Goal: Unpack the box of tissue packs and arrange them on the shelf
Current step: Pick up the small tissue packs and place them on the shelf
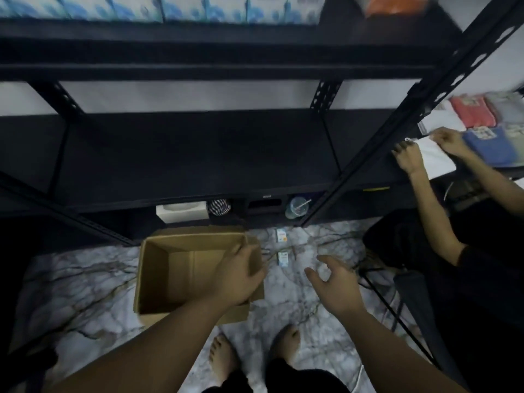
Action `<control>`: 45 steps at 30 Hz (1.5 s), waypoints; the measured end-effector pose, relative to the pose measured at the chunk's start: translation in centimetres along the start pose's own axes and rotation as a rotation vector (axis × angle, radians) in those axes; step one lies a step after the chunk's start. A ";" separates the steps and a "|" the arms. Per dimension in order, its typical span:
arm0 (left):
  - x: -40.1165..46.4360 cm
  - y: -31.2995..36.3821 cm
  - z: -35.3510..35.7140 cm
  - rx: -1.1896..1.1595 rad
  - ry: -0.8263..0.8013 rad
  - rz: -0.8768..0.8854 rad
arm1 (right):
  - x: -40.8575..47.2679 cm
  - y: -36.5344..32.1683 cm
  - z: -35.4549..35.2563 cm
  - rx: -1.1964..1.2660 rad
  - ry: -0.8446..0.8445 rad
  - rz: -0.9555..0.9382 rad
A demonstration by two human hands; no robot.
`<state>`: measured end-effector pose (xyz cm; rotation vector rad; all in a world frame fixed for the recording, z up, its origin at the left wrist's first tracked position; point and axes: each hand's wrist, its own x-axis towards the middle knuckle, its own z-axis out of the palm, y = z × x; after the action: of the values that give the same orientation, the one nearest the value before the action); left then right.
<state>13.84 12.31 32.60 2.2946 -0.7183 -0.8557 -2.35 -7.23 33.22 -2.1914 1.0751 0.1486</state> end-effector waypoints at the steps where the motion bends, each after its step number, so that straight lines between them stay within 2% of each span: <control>1: 0.6 -0.5 1.1 -0.020 -0.009 -0.022 | 0.4 0.9 0.8 0.021 -0.005 0.040; 10: 9.5 -7.8 15.2 -0.079 -0.047 -0.204 | 9.3 12.7 11.8 0.140 -0.080 0.242; 16: 20.1 -13.7 27.1 -0.199 -0.017 -0.262 | 18.8 23.0 20.7 0.139 -0.109 0.308; 21: 30.5 -18.8 34.9 -0.135 0.022 -0.250 | 26.8 30.5 28.2 0.150 -0.078 0.329; 26: 36.9 -24.3 41.3 -0.081 0.025 -0.375 | 33.0 34.3 36.0 0.147 -0.126 0.262; 30: 38.3 -28.2 44.7 -0.113 0.036 -0.436 | 35.8 35.6 40.9 0.122 -0.150 0.251; 35: 40.3 -30.5 47.1 -0.103 0.139 -0.405 | 37.0 37.0 43.6 0.041 -0.077 0.156; 40: 43.0 -29.8 48.5 -0.062 0.201 -0.329 | 38.1 40.3 43.2 0.111 0.116 0.163; 43: 45.0 -27.8 48.5 0.071 0.150 -0.301 | 38.5 42.2 42.0 0.118 0.167 0.177; 45: 46.5 -26.8 48.3 0.070 0.165 -0.285 | 38.6 43.0 41.5 0.128 0.182 0.163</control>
<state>17.27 -15.26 -34.03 2.5356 -0.3589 -0.7620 -1.10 -25.11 -35.60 -2.0320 1.3271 -0.0481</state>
